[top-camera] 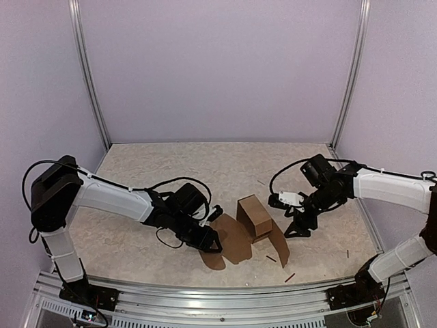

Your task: Fold the paper box

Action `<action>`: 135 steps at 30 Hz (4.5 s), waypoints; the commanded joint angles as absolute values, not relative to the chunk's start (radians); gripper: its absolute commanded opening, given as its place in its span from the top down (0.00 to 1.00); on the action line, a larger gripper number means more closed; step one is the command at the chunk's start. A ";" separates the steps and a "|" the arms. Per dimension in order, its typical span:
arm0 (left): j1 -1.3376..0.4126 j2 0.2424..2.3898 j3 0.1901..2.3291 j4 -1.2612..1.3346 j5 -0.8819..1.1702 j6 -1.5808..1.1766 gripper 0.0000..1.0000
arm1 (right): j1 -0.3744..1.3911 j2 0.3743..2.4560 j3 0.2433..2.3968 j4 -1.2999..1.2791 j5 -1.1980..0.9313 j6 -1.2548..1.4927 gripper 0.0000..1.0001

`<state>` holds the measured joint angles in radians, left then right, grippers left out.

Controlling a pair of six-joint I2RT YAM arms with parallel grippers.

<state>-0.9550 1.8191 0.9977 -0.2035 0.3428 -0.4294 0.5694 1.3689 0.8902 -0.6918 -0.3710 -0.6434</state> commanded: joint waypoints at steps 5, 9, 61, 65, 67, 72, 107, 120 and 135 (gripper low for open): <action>-1.039 1.803 1.140 -0.233 0.407 -0.481 0.42 | 0.474 1.353 0.944 -0.767 -0.343 -0.652 0.20; -1.040 1.780 1.349 -0.530 0.122 -0.156 0.28 | 0.401 1.302 0.986 -0.794 -0.366 -0.657 0.19; -0.914 2.095 1.111 0.601 0.183 0.005 0.83 | 0.393 1.195 0.923 -0.783 -0.455 -0.570 0.17; -0.913 2.039 1.045 0.608 0.037 -0.050 0.92 | 0.390 1.207 0.923 -0.765 -0.459 -0.561 0.17; -0.911 2.002 1.011 0.599 -0.051 -0.078 0.94 | 0.390 1.219 0.922 -0.746 -0.451 -0.553 0.17; -0.915 1.880 0.916 0.535 -0.308 -0.234 0.94 | 0.387 1.271 0.920 -0.683 -0.427 -0.542 0.17; -0.766 1.600 1.189 -0.224 0.255 -0.179 0.19 | 0.364 1.553 1.061 -0.552 -0.463 -0.624 0.23; -0.693 1.838 1.308 -0.321 0.483 -0.218 0.25 | 0.440 1.737 1.140 -0.525 -0.412 -0.651 0.27; -0.695 1.806 1.152 -0.174 0.499 -0.343 0.33 | 0.604 1.775 1.153 -0.574 -0.480 -0.634 0.22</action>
